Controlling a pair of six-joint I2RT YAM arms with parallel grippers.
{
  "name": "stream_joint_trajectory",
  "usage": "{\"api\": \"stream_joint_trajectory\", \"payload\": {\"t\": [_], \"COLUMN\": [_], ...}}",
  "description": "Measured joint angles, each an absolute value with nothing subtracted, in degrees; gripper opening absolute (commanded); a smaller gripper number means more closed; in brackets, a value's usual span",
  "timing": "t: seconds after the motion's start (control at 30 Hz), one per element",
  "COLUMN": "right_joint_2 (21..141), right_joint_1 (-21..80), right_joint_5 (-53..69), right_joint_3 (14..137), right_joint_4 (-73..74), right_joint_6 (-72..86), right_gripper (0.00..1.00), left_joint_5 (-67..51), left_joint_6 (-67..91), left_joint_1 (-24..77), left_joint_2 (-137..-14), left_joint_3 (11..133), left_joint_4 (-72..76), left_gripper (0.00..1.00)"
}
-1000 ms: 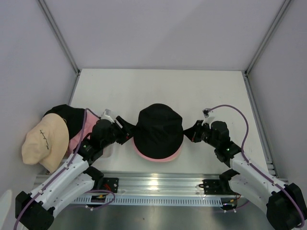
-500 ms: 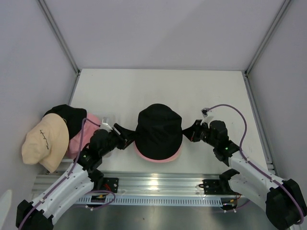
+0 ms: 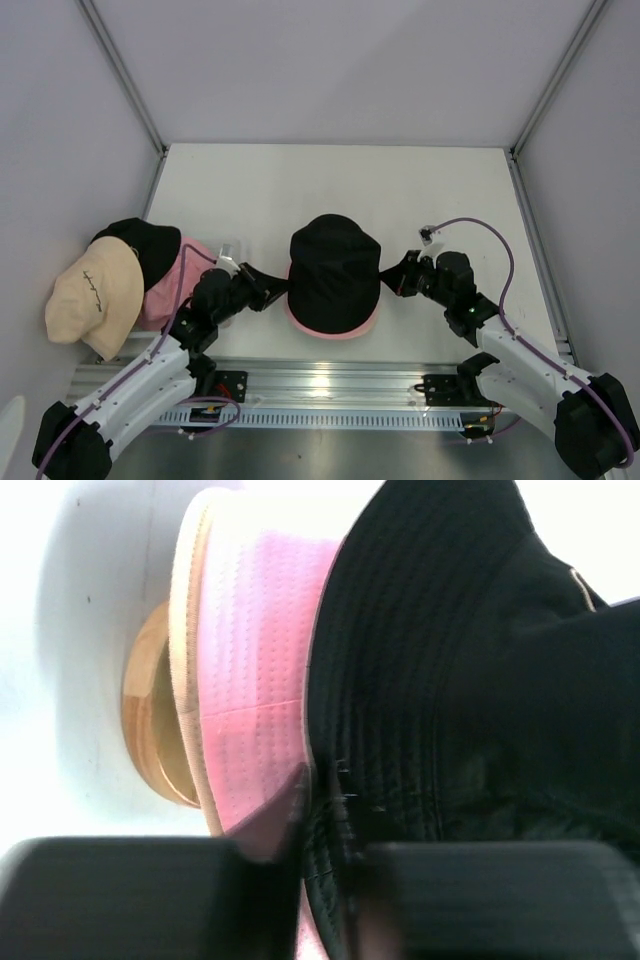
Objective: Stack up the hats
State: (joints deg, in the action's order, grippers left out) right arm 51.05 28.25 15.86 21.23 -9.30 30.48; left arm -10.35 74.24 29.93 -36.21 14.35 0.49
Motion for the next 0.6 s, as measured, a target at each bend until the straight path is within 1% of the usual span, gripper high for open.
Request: {"api": "stream_joint_trajectory", "payload": {"t": [0.03, 0.13, 0.4, 0.6], "right_joint_2": [51.05, 50.89, 50.7, 51.75], "right_joint_1": [28.36, 28.69, 31.81, 35.24], "right_joint_5": [15.81, 15.25, 11.2, 7.68], "right_joint_3": [21.23, 21.23, 20.71, 20.71], "right_joint_4": [-9.28, -9.21, -8.32, -8.67], "right_joint_6": [30.48, 30.48, 29.21, 26.98], "right_gripper": [0.0, 0.0, 0.0, 0.0], "left_joint_5": [-10.61, -10.76, -6.57, -6.15], "left_joint_6": [74.13, 72.01, 58.67, 55.27], "left_joint_1": [29.93, 29.98, 30.37, 30.63], "left_joint_2": [-36.93, -37.12, -31.9, -36.99], "left_joint_3": [14.35, 14.37, 14.0, 14.02], "left_joint_4": [0.84, 1.37, 0.45, 2.5], "left_gripper": [0.01, 0.01, 0.01, 0.01]}}
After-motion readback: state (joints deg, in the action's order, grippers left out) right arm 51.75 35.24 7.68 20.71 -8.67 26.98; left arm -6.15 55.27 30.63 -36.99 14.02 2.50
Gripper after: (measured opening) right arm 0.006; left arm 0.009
